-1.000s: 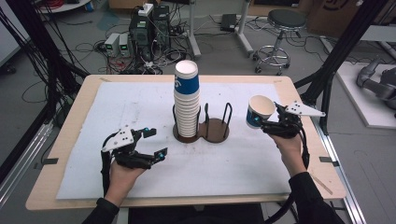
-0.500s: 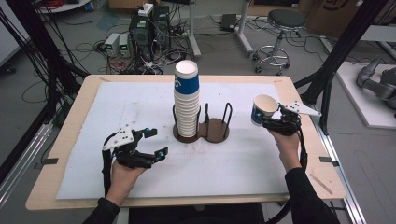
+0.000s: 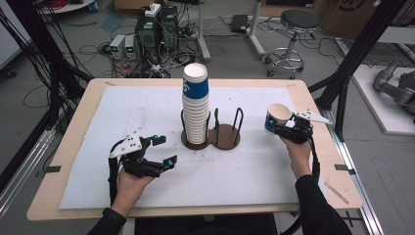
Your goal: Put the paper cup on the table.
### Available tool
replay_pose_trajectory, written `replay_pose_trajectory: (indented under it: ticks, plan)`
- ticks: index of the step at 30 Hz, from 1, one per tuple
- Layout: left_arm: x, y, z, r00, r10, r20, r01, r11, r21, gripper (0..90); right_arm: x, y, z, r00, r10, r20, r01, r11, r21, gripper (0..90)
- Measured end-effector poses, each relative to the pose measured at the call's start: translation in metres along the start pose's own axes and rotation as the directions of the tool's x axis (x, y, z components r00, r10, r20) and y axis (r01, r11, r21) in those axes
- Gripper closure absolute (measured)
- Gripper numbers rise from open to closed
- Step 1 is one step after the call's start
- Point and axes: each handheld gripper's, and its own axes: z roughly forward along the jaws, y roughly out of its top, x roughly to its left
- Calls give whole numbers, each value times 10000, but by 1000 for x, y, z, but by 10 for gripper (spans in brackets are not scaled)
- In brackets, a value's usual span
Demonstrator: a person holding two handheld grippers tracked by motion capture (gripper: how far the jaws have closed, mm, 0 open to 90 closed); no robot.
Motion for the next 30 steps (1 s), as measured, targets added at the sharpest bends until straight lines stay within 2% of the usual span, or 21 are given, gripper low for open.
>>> replay_pose_trajectory:
  ticks: [5, 14, 19, 30]
  plan:
    - [1, -1, -1, 10000, -8, -14, 8, 10000, -20, 147, -1, -6, 7, 9998, -143, 137, 138, 9993, 333, 222]
    - [0, -1, -2, 10000, -21, -43, 21, 10000, -20, 147, -4, -11, 13, 9999, 40, 160, -48, 9987, 516, 222]
    - [0, -2, -2, 10000, -17, -49, 17, 10000, 13, 147, -5, -13, 16, 9999, -58, 140, 48, 9975, 705, 221]
    - [0, -1, 2, 9999, 98, 31, -99, 9999, 26, 147, -4, -14, 11, 9996, 34, 263, -58, 9959, 900, 203]
